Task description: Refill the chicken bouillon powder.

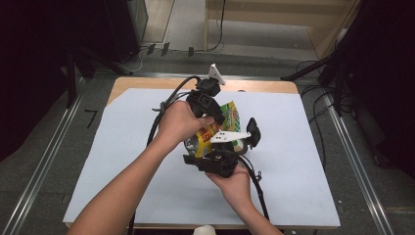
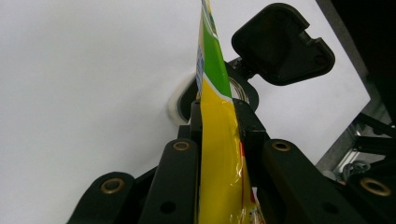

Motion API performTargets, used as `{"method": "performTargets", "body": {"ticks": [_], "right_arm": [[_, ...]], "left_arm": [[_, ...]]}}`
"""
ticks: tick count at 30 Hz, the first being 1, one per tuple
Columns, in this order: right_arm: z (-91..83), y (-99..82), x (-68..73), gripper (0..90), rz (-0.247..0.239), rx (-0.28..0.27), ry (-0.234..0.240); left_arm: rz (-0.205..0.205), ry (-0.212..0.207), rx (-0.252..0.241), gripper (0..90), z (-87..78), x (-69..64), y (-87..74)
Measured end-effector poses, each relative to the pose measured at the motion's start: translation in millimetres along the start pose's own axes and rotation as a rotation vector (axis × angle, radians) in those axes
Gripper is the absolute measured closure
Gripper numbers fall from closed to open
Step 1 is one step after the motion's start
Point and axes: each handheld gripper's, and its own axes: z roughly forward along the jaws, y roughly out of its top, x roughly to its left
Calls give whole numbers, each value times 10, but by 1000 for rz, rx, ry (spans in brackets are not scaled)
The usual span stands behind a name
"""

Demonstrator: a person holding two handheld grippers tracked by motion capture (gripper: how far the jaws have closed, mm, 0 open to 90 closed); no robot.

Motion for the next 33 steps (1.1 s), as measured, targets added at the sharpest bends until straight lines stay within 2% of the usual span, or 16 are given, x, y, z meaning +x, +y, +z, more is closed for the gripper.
{"method": "performTargets", "body": {"ticks": [11,33], "right_arm": [[7,-2,0,686,-4,0,-1],[34,16,7,689,-11,-9,2]], "left_arm": [[-58,-58,15,811,8,79,12],[-68,-60,-3,809,-40,93,-9]]}}
